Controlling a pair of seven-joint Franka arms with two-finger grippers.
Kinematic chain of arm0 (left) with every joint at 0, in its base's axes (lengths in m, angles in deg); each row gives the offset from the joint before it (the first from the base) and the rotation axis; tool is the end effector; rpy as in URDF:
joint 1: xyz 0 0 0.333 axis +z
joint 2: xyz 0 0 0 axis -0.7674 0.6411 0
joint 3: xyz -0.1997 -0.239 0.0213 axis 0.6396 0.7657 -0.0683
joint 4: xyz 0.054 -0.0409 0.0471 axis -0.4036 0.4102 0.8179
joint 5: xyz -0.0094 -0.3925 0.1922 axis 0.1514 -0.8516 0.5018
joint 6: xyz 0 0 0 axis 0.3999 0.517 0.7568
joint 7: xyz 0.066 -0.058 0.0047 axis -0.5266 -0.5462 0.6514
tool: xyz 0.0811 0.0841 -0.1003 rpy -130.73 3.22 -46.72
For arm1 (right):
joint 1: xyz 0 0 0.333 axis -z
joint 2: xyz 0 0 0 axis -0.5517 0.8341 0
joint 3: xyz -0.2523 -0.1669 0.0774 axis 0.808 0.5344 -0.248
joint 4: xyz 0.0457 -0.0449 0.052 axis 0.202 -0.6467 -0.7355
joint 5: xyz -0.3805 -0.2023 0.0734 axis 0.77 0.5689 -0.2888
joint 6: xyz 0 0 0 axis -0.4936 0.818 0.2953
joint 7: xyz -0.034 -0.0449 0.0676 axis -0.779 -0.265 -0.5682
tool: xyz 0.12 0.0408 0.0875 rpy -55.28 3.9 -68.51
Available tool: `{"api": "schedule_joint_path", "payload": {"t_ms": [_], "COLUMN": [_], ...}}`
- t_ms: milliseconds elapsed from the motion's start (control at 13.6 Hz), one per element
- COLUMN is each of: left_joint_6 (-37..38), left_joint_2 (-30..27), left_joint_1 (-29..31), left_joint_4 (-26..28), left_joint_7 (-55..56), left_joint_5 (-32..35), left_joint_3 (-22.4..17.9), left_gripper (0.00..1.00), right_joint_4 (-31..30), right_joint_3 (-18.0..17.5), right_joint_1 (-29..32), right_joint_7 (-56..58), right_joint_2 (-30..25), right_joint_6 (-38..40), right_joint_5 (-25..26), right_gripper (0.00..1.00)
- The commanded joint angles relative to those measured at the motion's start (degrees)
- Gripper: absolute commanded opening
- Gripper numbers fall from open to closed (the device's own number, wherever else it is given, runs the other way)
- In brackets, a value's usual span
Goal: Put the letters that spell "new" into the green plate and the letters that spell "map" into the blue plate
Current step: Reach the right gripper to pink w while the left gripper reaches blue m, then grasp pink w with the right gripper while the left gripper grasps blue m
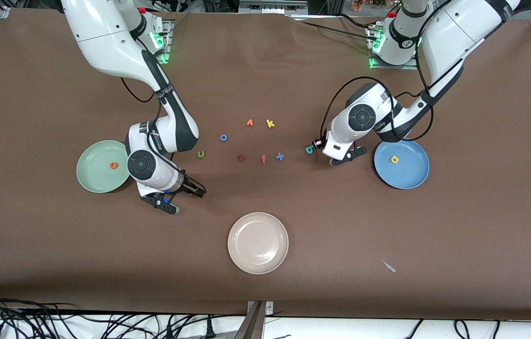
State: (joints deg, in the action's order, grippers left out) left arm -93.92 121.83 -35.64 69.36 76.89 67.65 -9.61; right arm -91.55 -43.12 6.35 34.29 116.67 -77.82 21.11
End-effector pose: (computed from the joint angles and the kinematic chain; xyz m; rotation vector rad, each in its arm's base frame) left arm 0.4646 -0.3226 0.0946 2.9872 0.6724 -0.3926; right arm 0.6499 0.2615 0.1031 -3.0420 0.6720 0.1469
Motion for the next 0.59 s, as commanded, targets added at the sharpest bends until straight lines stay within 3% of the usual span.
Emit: {"api": "schedule_joint_path", "payload": {"t_ms": [0, 516], "left_joint_6": [-0.73, -0.73], "left_joint_2": [0.72, 1.96], "left_joint_1": [-0.86, -1.47], "left_joint_4": [-0.19, -0.28], "left_joint_7": [2.09, 2.79], "left_joint_5": [1.93, 1.93], "left_joint_3": [-0.28, -0.54], "left_gripper": [0.61, 0.61], "right_joint_4": [1.61, 1.53], "right_joint_3": [0.22, 0.22], "right_joint_1": [0.06, -0.46], "right_joint_7": [-0.21, 0.31], "right_joint_2": [1.33, 2.56], "right_joint_6": [-0.54, -2.21], "right_joint_5": [-0.74, -0.83], "right_gripper": [0.99, 0.5]}}
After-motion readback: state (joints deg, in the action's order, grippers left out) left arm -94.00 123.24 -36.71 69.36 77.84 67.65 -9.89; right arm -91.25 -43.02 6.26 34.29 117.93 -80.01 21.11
